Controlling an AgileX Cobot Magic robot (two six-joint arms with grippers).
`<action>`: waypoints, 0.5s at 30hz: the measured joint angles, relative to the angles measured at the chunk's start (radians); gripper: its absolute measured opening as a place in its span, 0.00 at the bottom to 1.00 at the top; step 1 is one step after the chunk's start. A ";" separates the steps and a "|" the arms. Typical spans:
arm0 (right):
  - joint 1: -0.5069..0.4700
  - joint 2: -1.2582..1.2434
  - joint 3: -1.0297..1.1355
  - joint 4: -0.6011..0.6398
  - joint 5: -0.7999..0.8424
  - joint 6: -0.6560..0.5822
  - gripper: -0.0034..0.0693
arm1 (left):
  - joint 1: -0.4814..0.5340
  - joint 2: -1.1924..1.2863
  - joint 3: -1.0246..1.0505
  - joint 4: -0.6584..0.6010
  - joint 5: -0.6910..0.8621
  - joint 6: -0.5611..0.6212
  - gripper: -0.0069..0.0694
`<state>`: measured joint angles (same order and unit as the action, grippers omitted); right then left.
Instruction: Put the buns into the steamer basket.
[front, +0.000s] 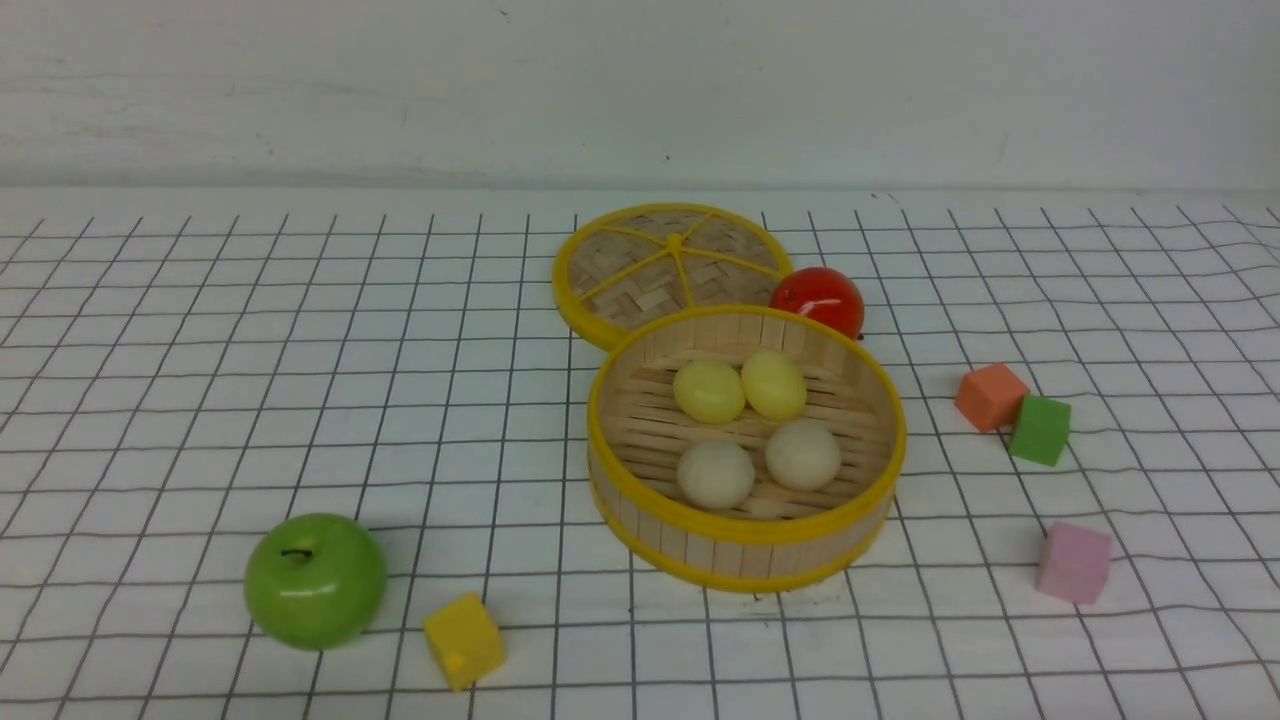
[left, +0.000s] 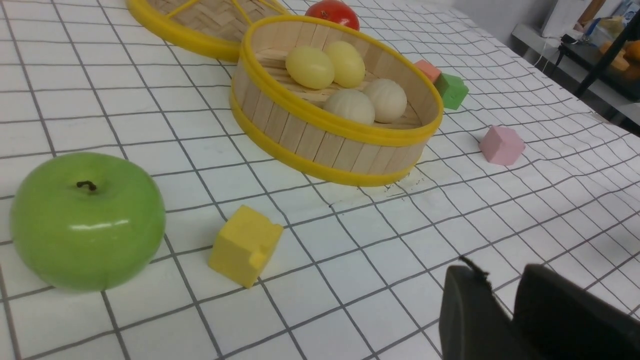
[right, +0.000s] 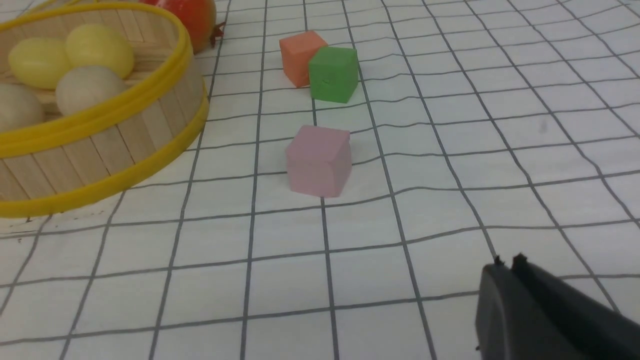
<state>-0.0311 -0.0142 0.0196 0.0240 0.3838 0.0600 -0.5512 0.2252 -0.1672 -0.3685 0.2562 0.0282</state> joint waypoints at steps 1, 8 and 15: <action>0.000 0.000 0.000 0.000 0.000 0.000 0.05 | 0.000 0.000 0.002 0.007 -0.006 0.001 0.28; 0.000 0.000 0.000 0.000 0.000 0.000 0.06 | 0.112 -0.075 0.089 0.086 -0.232 -0.070 0.21; 0.000 0.000 0.000 0.000 0.001 0.000 0.07 | 0.409 -0.235 0.194 0.244 0.063 -0.334 0.07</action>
<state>-0.0311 -0.0142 0.0196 0.0240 0.3848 0.0600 -0.1423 -0.0095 0.0271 -0.1248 0.3191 -0.3060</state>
